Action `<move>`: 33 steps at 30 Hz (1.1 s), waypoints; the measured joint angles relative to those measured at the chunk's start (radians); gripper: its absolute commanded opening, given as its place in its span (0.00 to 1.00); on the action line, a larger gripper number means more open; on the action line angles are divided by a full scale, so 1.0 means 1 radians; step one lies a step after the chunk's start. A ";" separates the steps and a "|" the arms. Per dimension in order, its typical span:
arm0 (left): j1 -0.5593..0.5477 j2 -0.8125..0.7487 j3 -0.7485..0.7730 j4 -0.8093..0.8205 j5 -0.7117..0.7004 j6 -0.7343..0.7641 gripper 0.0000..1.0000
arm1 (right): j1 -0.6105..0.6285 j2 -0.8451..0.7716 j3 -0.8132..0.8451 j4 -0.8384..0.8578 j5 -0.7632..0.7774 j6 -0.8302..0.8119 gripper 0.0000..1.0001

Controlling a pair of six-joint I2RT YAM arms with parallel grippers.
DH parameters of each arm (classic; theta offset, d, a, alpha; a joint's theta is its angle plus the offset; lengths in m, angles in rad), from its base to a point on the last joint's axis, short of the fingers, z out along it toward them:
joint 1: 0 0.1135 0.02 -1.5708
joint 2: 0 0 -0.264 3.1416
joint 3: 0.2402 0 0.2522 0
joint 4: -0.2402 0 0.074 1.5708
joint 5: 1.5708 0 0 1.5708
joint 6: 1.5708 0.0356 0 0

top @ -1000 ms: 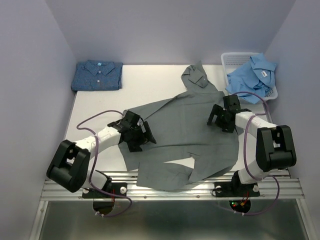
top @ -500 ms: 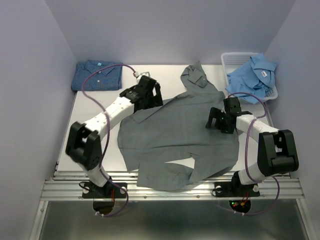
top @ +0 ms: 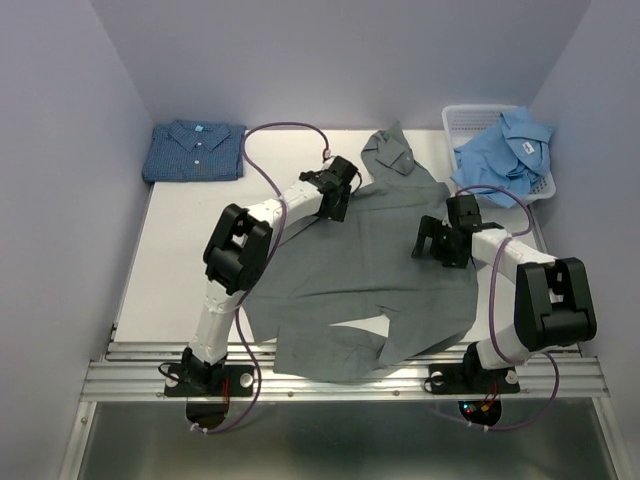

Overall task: Fold and stack the long sleeve shirts
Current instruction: Flatten the shirt out

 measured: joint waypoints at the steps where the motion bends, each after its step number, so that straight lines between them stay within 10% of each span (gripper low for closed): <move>1: 0.000 0.023 0.026 0.000 -0.018 0.013 0.99 | 0.000 0.001 0.000 0.001 0.001 0.000 1.00; 19: 0.250 0.125 0.158 0.006 -0.216 0.113 0.99 | 0.006 0.016 0.014 -0.003 0.063 0.011 1.00; 27: 0.459 0.259 0.475 -0.040 -0.266 0.154 0.99 | 0.006 0.022 0.023 -0.008 0.072 0.004 1.00; 33: 0.449 0.016 0.179 -0.030 -0.134 0.063 0.99 | 0.009 -0.010 0.023 -0.025 0.027 -0.021 1.00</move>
